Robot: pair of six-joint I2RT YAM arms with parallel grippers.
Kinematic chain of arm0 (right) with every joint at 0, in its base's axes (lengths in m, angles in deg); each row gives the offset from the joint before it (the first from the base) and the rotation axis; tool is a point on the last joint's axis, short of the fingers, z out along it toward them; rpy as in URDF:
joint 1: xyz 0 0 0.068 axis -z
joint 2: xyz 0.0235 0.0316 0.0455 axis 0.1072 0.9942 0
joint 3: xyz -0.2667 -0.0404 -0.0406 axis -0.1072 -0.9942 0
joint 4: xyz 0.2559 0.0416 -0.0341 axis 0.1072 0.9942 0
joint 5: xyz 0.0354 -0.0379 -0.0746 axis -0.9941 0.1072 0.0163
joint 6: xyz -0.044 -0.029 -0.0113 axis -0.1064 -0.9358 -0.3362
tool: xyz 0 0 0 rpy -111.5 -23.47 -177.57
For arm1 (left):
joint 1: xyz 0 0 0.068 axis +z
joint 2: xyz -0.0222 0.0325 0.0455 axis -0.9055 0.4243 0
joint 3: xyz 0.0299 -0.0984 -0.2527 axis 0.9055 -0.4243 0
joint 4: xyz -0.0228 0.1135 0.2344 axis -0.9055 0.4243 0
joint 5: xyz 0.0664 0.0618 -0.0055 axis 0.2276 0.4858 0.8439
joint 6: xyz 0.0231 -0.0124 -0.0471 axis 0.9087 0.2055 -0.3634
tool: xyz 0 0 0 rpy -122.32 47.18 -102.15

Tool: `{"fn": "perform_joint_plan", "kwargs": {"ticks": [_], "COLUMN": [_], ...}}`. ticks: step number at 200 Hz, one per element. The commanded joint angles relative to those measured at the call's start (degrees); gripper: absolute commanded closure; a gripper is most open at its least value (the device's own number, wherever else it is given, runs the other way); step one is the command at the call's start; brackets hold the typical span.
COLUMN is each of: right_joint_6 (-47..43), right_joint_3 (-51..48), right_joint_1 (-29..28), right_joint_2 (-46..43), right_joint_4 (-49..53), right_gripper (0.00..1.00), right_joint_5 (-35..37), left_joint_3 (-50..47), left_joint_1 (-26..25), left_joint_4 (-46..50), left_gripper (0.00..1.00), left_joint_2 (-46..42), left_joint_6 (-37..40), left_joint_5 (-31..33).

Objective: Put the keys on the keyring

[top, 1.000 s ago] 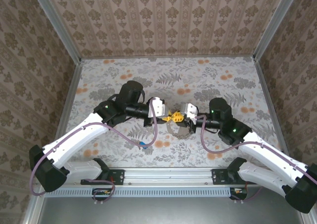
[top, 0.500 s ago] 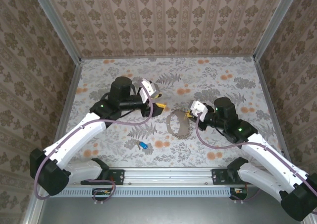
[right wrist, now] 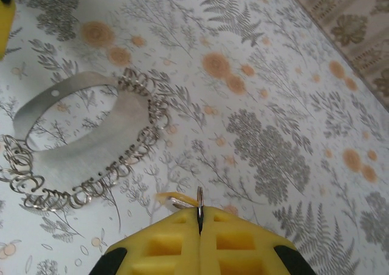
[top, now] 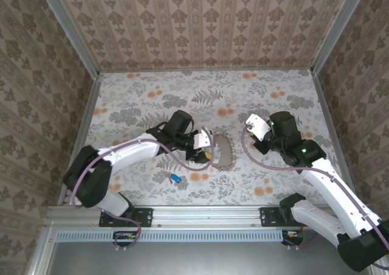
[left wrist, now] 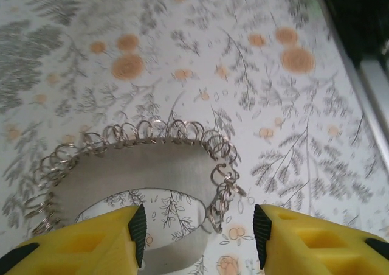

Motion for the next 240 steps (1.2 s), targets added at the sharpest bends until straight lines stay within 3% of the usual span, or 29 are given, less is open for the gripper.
{"fn": "perform_joint_plan", "kwargs": {"ticks": [1,26,39,49,112,174,212,240], "right_joint_6": [1.3,2.3,2.7,2.8,3.6,4.7,5.0,5.2], "right_joint_3": [2.4,3.6,3.8,3.5,-0.3,-1.6,-2.2,-2.8], "right_joint_1": [1.0,1.2,1.2,1.4,4.3,5.5,5.9,6.1], "right_joint_2": [-1.5,-1.3,-1.5,-1.5,0.6,-0.9,-1.8,-2.5], "right_joint_4": [4.6,6.4,6.6,6.0,-1.5,-3.8,-4.0,-4.6], "right_gripper": [1.00,1.00,1.00,1.00,1.00,1.00,1.00,1.00], "right_joint_5": [0.5,-0.2,-0.2,-0.4,-1.2,-3.9,-4.4,-4.8], "left_joint_3": [5.7,11.3,10.7,11.5,12.3,12.4,12.6,12.7], "left_joint_1": [-0.6,-1.5,-3.7,-5.0,-5.9,-6.8,-7.6,-7.6], "left_joint_4": [7.0,15.1,14.7,16.5,20.2,15.6,14.7,14.0], "left_gripper": [0.49,0.47,0.47,0.48,0.56,0.63,0.60,0.71], "left_joint_2": [5.7,10.8,11.8,13.0,15.9,17.6,19.0,19.8], "left_joint_6": [10.3,6.5,3.0,2.1,3.1,-0.6,-2.4,-2.6], "left_joint_5": [-1.3,0.8,10.5,13.3,13.8,14.6,12.9,13.3]}}
